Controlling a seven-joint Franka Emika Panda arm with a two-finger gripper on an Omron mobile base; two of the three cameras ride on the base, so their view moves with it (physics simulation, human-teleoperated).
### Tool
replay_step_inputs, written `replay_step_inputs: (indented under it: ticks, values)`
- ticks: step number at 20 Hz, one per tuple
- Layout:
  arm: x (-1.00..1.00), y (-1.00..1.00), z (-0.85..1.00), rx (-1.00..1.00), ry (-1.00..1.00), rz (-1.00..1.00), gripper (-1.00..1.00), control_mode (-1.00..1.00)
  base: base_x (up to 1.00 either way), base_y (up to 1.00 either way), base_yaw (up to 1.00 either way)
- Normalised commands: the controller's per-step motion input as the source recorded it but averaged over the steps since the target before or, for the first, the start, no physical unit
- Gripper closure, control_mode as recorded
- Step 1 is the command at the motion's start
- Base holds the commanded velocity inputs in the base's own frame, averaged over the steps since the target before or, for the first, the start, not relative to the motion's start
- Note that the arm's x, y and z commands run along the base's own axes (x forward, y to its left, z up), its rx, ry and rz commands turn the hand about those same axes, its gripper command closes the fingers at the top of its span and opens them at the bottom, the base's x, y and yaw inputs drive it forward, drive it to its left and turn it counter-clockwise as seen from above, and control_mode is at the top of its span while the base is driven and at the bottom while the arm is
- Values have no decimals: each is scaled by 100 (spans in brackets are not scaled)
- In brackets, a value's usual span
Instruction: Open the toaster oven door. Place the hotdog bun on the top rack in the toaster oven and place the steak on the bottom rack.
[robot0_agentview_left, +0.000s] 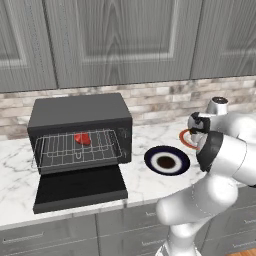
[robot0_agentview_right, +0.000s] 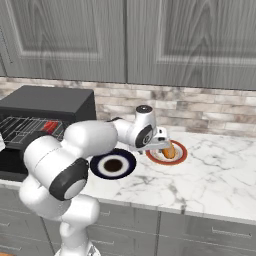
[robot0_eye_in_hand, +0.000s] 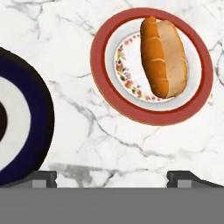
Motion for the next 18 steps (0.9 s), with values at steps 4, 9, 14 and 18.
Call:
replay_step_inputs:
  ticks: [4, 9, 14, 18]
  values:
    - [57, -26, -27, -2, 3, 0, -100, -100, 0, 0, 0]
    - [53, -24, -24, 0, 2, 0, -100, -100, 0, 0, 0]
    - [46, -24, -25, -1, 3, 0, -100, -100, 0, 0, 0]
    - [39, -21, -26, 0, 3, 0, -100, -100, 0, 0, 0]
